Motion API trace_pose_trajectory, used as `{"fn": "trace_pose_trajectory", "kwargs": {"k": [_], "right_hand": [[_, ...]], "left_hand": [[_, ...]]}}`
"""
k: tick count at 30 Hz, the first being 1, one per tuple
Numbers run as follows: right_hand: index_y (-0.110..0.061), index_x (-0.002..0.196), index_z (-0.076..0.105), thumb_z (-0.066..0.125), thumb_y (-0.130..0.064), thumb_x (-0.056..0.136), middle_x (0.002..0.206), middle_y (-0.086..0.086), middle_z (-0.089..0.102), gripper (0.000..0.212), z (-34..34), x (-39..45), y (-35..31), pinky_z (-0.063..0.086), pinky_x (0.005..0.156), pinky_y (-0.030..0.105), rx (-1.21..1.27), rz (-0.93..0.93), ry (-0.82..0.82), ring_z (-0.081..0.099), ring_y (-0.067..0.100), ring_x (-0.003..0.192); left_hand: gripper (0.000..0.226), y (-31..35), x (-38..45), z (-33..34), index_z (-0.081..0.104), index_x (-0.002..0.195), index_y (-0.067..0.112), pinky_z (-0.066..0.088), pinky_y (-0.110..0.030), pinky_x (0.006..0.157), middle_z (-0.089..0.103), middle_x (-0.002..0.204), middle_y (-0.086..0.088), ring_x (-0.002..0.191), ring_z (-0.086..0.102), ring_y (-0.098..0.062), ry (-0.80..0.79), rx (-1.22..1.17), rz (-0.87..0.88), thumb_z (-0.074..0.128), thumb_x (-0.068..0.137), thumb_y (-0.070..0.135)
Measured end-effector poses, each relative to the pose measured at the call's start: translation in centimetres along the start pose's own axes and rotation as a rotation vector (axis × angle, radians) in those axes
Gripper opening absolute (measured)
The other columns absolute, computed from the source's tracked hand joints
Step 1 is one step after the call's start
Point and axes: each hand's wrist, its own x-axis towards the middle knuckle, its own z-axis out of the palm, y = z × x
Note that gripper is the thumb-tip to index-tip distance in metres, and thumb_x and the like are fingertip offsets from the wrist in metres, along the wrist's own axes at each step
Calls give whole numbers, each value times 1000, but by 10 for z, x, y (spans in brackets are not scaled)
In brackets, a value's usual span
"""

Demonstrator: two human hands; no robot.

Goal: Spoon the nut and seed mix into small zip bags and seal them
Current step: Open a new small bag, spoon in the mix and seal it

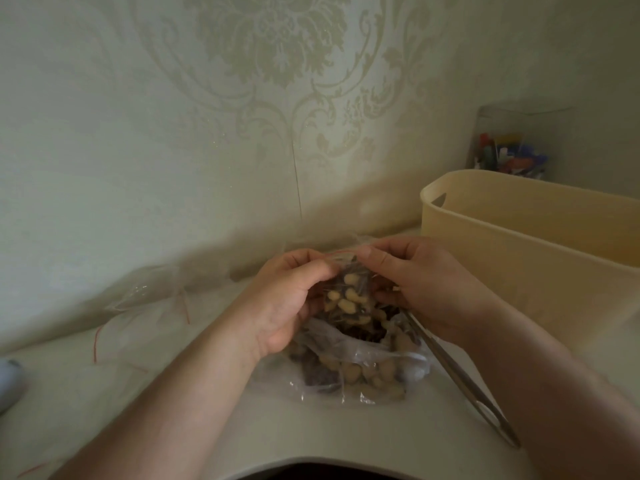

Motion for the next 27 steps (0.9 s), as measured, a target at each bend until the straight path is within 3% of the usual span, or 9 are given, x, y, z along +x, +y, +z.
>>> {"fn": "trace_pose_trajectory", "kwargs": {"k": [2,4,8,11,15,20,22,24,27], "right_hand": [[-19,98,83,74,-47,83,97,7,79,32,-3,0,0,57,77,27,-29,22,-40,70,17,85],[-20,99,83,74,-36,92,98,5,79,19,-3,-1,0,58,79,28,-35,38,-66,72,16,87],[-19,98,81,69,-17,99,96,7,80,12,3,-3,1,62,77,27,-47,23,-58,74,15,85],[-16,96,80,69,-17,99,93,10,79,12,2,1,2,62,79,31,-16,11,23,73,19,83],[-15,97,78,70,-21,98,87,6,75,10,5,1,3,59,75,32,82,-17,75,68,17,79],[-15,93,74,76,-24,90,88,17,75,10,8,0,4,59,73,41,104,-133,169,69,26,77],[-16,86,72,79,-21,90,83,12,75,9,9,0,6,59,67,36,45,-181,225,69,21,72],[-16,84,73,79,-18,91,74,2,75,10,10,-1,4,56,60,27,-39,-219,215,70,12,66],[-17,82,75,80,-23,90,73,3,76,11,9,-1,3,56,60,29,-44,-220,252,71,13,65]], "left_hand": [[24,0,1,-1,70,111,-7,60,-48,90,75,97,-21,88,70,-33,25,-56,-7,69,95,10],[41,1,0,0,64,124,-11,57,-53,98,76,107,-25,95,71,-36,12,-69,-8,70,95,17],[68,0,-3,-2,57,133,-12,57,-52,102,73,119,-28,108,73,-40,-53,-77,0,75,83,31],[61,-1,-1,-5,64,125,-9,58,-49,101,74,119,-25,112,72,-39,-94,-64,35,75,82,34],[55,-6,-3,-5,73,121,13,57,-39,100,78,115,-12,108,75,-25,-161,181,134,86,69,25],[52,-11,0,-2,74,118,21,61,-49,94,79,112,-10,106,76,-29,-167,192,184,87,68,25],[54,-11,-2,-2,74,121,22,61,-44,93,79,114,-7,109,75,-26,-182,228,200,88,69,26],[59,-10,-4,0,71,131,26,56,-39,102,77,122,-1,119,71,-21,-229,304,223,88,75,24],[62,-10,-3,-1,67,138,22,55,-37,103,75,128,-5,125,68,-26,-276,287,231,85,79,15]]}}
